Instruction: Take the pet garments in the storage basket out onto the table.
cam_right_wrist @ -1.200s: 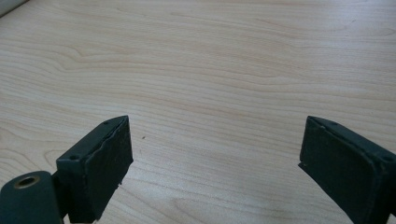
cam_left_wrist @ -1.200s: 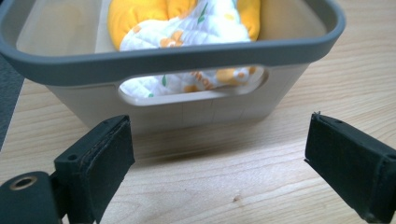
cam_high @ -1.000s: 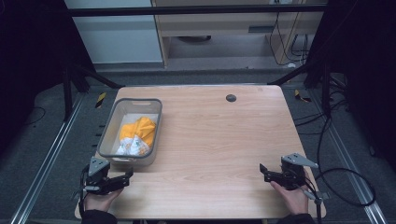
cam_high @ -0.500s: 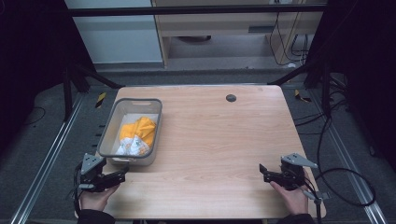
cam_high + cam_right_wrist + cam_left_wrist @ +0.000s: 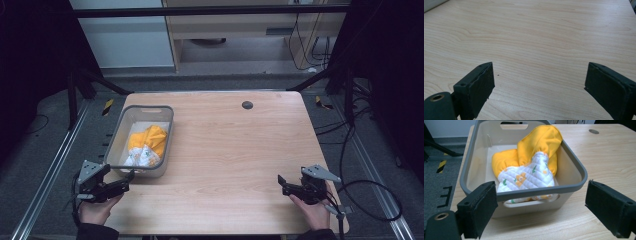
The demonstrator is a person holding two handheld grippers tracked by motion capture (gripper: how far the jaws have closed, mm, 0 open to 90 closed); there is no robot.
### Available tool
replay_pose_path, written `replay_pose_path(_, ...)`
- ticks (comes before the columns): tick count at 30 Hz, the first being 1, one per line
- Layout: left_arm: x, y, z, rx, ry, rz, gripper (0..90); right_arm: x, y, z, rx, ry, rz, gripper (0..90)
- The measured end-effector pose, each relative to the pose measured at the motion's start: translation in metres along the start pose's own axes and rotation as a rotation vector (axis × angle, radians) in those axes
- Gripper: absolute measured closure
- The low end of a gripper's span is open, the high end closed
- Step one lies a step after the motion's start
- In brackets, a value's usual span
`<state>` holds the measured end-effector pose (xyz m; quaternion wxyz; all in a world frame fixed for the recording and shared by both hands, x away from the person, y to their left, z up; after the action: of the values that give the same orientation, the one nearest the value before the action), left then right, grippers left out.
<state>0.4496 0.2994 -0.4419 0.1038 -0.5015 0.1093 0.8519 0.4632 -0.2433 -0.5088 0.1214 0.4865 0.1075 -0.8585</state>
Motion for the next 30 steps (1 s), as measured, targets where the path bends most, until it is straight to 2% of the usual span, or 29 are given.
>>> replay_pose_path(10, -0.011, -0.003, -0.003, 0.012, 0.011, 0.001, 10.2, 0.001, -0.005, -0.002, -0.011, 0.004, 0.021, 11.0)
replay_pose_path(15, -0.022, -0.006, -0.005, 0.016, 0.020, -0.008, 11.0, 0.001, -0.005, -0.002, -0.010, 0.002, 0.019, 11.0)
replay_pose_path(30, -0.040, -0.008, -0.017, 0.024, 0.026, -0.014, 11.6, -0.002, -0.005, -0.001, -0.009, 0.019, 0.020, 10.9)
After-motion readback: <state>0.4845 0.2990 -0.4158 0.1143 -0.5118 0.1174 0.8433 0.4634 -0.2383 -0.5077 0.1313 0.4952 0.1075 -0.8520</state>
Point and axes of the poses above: each handheld gripper's, and its own axes: z roughly backward along the jaws, x roughly out of its underside, y roughly to its right, the point moved 6 cm from there along -z, roughly forward along the jaws, and after that the axes turned 1 degree about y, right-handed, at the moved point
